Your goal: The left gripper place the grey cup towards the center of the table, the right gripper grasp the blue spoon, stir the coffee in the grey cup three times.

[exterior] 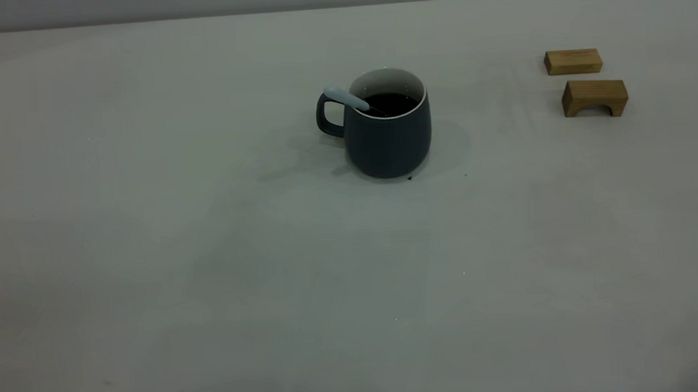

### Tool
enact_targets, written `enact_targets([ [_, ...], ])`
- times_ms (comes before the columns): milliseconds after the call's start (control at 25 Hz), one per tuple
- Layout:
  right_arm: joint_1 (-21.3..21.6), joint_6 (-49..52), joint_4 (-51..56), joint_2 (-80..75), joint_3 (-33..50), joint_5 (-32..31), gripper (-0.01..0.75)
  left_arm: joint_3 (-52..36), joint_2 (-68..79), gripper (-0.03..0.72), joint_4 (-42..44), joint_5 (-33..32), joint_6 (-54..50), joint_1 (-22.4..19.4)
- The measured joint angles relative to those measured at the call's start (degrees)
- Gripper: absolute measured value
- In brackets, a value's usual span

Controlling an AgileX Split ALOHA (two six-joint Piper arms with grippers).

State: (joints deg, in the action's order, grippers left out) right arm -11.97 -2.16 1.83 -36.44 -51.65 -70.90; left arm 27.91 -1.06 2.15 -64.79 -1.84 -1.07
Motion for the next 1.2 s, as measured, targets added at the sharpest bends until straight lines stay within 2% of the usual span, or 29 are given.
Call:
enact_targets([
  [280, 5.58, -0.06, -0.18, 18.68, 17.61, 1.22, 0.214, 0.0, 0.0, 0.297, 0.0, 0.0, 0.0, 0.0],
  [480, 8.56, -0.06, -0.71, 26.93, 23.74, 4.46, 0.219, 0.0, 0.0, 0.297, 0.0, 0.0, 0.0, 0.0],
  [1200, 9.01, -0.06, -0.71, 35.34, 24.78, 5.93, 0.235, 0.0, 0.0, 0.297, 0.0, 0.0, 0.0, 0.0],
])
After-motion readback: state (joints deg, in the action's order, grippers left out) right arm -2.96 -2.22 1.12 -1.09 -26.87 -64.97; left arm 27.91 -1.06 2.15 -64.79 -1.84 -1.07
